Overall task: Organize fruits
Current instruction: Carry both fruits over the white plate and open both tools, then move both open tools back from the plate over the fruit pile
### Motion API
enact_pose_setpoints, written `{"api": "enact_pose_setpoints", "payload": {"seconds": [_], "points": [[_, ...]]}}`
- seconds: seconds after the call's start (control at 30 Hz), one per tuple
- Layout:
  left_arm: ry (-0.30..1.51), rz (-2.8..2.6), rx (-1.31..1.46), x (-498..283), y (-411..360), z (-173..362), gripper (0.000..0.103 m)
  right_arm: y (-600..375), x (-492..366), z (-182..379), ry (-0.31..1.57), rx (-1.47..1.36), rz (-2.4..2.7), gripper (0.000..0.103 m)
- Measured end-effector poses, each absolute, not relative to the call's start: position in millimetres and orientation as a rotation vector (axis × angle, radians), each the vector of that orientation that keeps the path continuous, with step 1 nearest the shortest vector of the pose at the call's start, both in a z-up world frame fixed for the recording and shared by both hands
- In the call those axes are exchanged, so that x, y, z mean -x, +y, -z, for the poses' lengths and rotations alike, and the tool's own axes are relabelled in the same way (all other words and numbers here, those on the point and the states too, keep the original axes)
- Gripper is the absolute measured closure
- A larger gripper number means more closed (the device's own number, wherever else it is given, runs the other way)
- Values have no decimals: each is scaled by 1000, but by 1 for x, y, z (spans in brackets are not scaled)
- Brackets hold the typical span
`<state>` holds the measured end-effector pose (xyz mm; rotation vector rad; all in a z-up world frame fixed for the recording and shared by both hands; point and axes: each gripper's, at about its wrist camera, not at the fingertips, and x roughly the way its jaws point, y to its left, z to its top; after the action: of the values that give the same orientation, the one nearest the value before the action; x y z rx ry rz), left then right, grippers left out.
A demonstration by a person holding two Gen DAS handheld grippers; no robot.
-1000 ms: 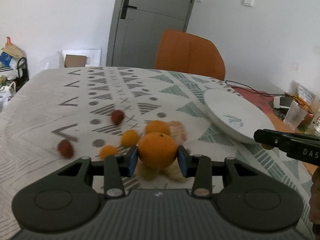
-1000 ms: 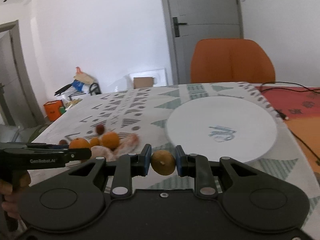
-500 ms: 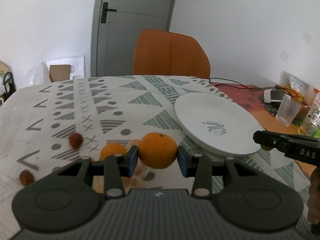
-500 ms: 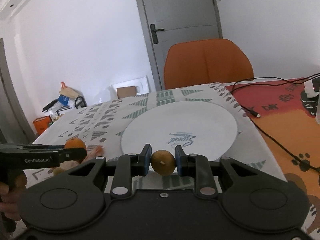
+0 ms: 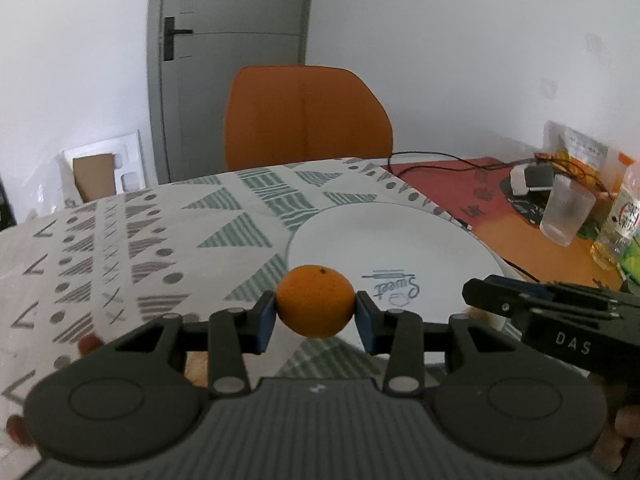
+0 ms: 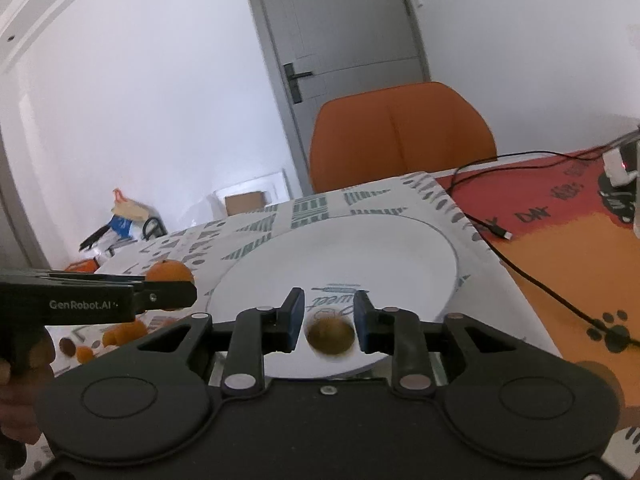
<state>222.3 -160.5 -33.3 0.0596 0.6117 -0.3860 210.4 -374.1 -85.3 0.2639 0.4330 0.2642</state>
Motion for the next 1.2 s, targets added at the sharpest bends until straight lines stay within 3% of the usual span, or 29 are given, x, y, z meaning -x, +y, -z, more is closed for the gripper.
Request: {"api": "enact_pose_setpoints", "payload": {"seconds": [0.53, 0.63, 0.7, 0.8, 0.87, 1.0, 1.2], "points": [[601, 364, -96, -232, -180, 29, 58, -383, -202, 88, 413, -318, -270, 72], [610, 335, -103, -228, -171, 29, 55, -376, -200, 87, 413, -305, -281, 69], [614, 316, -101, -224, -161, 30, 47, -373, -198, 85, 410, -297, -282, 66], [610, 286, -88, -218, -146, 29, 36, -367, -195, 82, 408, -283, -282, 59], [604, 269, -70, -214, -137, 29, 29, -362, -193, 80, 407, -263, -272, 48], [606, 221, -58, -207, -122, 26, 20, -351, -191, 76, 415, -241, -276, 40], [548, 171, -76, -190, -99, 15, 12, -332, -185, 68, 389, -199, -268, 9]]}}
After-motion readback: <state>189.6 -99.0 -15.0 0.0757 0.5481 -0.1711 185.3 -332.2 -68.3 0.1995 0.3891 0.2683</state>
